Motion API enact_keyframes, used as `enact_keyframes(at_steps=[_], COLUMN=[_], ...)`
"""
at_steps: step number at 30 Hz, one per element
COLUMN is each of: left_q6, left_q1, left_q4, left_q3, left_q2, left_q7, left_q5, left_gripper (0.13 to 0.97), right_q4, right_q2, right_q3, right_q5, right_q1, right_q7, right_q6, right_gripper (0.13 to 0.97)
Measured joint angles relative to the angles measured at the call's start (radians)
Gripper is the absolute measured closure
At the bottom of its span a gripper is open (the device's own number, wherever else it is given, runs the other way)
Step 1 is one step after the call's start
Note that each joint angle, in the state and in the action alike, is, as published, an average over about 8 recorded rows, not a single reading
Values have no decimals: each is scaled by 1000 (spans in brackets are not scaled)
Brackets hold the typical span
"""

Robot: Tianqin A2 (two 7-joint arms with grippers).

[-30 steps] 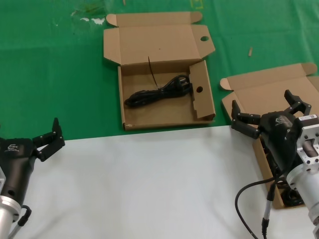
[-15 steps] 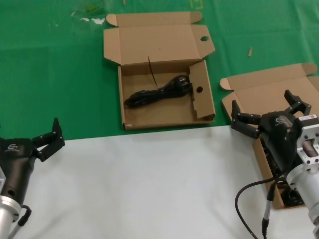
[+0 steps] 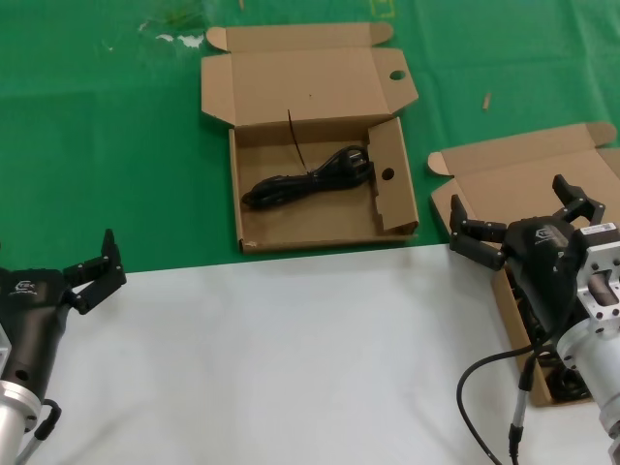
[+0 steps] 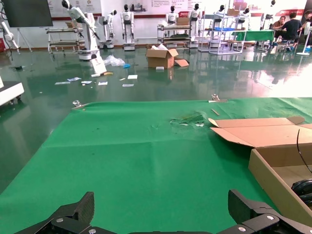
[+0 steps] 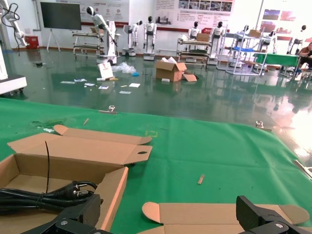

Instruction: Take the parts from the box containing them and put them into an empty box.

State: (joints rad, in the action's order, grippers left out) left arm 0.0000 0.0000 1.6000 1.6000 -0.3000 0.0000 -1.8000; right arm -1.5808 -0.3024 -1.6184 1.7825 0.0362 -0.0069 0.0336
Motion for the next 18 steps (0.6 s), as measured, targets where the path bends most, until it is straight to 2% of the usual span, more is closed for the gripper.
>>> enact_keyframes(at_steps=[18], left_q6=[0], left_q1=[0], left_q4=[0], left_q3=[0], left_q2=[0], left_q7=[0], left_q5=[0], left_gripper=[132], right_q4=[0], right_q2=[0], right_q3=[0], right_q5=[0], right_q1=[0], right_q7=[0], right_q6=[0], right_gripper=[129])
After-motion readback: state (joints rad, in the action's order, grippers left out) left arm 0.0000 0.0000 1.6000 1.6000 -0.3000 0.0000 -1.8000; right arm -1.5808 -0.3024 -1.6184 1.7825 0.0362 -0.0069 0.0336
